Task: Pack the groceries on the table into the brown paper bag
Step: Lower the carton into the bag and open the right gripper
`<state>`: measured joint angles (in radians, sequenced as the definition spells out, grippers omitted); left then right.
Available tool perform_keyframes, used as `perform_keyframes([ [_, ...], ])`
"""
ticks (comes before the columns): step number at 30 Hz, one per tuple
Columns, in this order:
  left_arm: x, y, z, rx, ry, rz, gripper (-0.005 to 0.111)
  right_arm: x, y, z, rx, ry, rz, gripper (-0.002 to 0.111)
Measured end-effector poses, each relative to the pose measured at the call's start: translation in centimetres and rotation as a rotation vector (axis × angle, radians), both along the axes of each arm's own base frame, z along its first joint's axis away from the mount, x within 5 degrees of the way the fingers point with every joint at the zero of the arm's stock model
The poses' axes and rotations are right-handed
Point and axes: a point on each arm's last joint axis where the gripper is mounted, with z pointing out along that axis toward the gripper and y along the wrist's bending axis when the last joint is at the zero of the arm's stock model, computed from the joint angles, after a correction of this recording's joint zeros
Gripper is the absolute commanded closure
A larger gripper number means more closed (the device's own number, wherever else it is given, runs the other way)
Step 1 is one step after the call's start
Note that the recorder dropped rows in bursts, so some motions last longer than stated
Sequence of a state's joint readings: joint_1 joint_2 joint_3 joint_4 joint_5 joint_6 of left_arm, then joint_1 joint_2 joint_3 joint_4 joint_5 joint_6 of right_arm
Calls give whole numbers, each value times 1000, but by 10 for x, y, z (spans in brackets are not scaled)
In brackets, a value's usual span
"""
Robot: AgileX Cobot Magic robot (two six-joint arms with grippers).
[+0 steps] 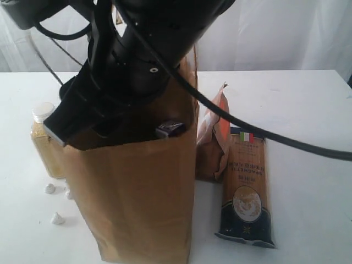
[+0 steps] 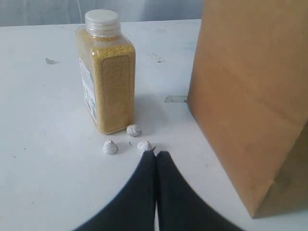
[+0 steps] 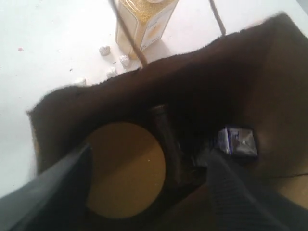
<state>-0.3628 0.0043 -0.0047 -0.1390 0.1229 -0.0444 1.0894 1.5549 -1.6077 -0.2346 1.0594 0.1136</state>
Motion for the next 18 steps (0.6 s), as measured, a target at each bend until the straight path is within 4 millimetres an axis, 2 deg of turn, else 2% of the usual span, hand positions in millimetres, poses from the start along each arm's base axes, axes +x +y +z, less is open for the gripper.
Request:
perform_keyframes([
  [10, 0, 0, 0, 0, 0, 0, 107, -2, -1, 3, 16, 6, 2, 45],
  [14, 0, 0, 0, 0, 0, 0, 107, -7, -11, 21, 92, -33, 12, 45],
  [18, 0, 0, 0, 0, 0, 0, 107, -22, -23, 39, 151, -57, 30, 45],
])
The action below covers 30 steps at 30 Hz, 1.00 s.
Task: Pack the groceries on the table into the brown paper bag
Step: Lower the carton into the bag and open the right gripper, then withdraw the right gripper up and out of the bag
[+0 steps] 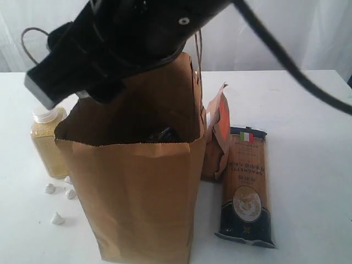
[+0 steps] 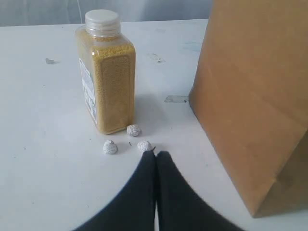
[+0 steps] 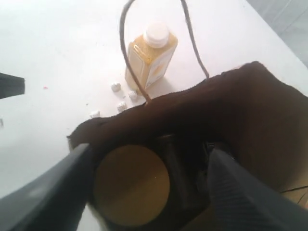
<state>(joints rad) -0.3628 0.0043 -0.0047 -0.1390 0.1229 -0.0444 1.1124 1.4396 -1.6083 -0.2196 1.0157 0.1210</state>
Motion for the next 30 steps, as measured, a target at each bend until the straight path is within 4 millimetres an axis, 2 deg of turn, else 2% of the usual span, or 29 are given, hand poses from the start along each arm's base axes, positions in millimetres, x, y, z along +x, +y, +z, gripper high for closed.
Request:
perform_keyframes([
  [20, 0, 0, 0, 0, 0, 0, 107, -92, -38, 55, 226, -56, 201, 45],
  [24, 0, 0, 0, 0, 0, 0, 107, -103, -54, 51, 263, -77, 191, 45],
  [30, 0, 0, 0, 0, 0, 0, 107, -112, -98, 26, 343, -5, 139, 45],
])
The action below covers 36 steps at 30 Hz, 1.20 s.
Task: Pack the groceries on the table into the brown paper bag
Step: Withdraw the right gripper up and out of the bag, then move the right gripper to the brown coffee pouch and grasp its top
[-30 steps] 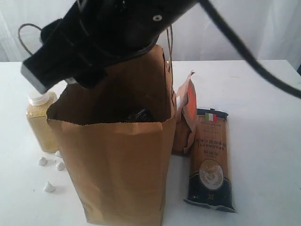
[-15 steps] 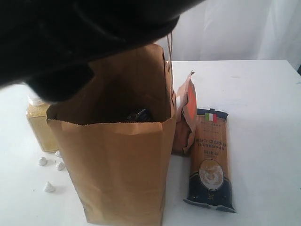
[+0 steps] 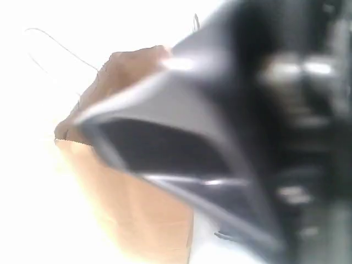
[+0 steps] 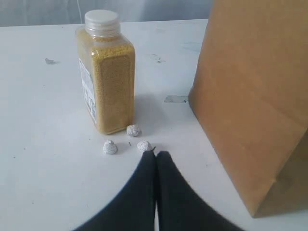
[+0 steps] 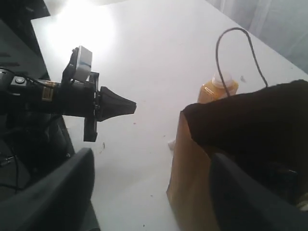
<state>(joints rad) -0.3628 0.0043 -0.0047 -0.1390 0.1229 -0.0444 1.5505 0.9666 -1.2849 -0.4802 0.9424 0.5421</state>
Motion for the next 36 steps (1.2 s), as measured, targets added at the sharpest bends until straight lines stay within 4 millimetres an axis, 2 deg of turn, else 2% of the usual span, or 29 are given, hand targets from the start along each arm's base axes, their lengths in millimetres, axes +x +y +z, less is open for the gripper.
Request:
perform_keyframes([
  [5, 0, 0, 0, 0, 0, 0, 107, 8, -50, -15, 100, 40, -140, 45],
  [7, 0, 0, 0, 0, 0, 0, 107, 15, -73, -23, 110, 79, -278, 45],
  [8, 0, 0, 0, 0, 0, 0, 107, 23, -87, -27, 104, 79, -410, 45],
  [10, 0, 0, 0, 0, 0, 0, 107, 32, -102, -26, 154, 37, -538, 45],
  [13, 0, 0, 0, 0, 0, 0, 107, 36, -109, -21, 215, 8, -599, 45],
  [20, 0, 0, 0, 0, 0, 0, 107, 40, -102, -17, 232, -65, -647, 45],
  [36, 0, 0, 0, 0, 0, 0, 107, 42, -47, -32, 85, -116, -655, 45],
])
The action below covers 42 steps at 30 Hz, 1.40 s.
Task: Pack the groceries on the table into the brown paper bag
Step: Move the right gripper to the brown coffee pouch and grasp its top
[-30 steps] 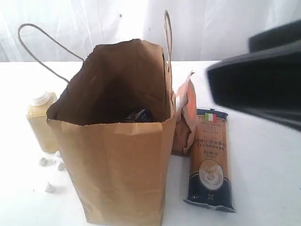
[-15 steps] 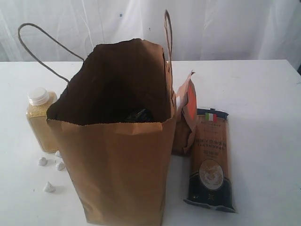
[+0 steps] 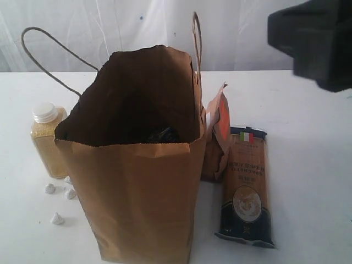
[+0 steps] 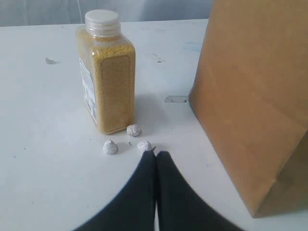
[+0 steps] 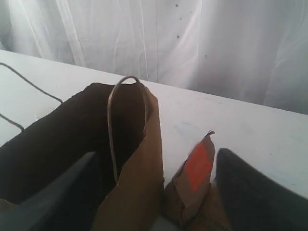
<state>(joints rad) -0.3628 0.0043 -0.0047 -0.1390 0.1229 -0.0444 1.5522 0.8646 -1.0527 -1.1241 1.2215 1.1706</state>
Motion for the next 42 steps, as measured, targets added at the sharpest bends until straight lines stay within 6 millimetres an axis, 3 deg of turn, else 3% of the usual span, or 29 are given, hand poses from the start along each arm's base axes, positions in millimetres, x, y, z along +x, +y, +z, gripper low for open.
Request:
perform_keyframes([
  [6, 0, 0, 0, 0, 0, 0, 107, 0, 20, -9, -65, -1, 1, 45],
  [9, 0, 0, 0, 0, 0, 0, 107, 0, 34, -17, -196, -25, 36, 45],
  [15, 0, 0, 0, 0, 0, 0, 107, -2, 76, -53, -572, -13, 165, 45],
  [19, 0, 0, 0, 0, 0, 0, 107, 3, 91, -72, -642, 93, 168, 45],
  [25, 0, 0, 0, 0, 0, 0, 107, 19, 82, -69, -538, 281, 81, 45],
  [30, 0, 0, 0, 0, 0, 0, 107, 30, 60, -63, -443, 385, 12, 45],
  [37, 0, 0, 0, 0, 0, 0, 107, 36, 23, -48, -312, 396, -88, 45],
  [42, 0, 0, 0, 0, 0, 0, 107, 36, 9, -58, -257, 400, -119, 45],
])
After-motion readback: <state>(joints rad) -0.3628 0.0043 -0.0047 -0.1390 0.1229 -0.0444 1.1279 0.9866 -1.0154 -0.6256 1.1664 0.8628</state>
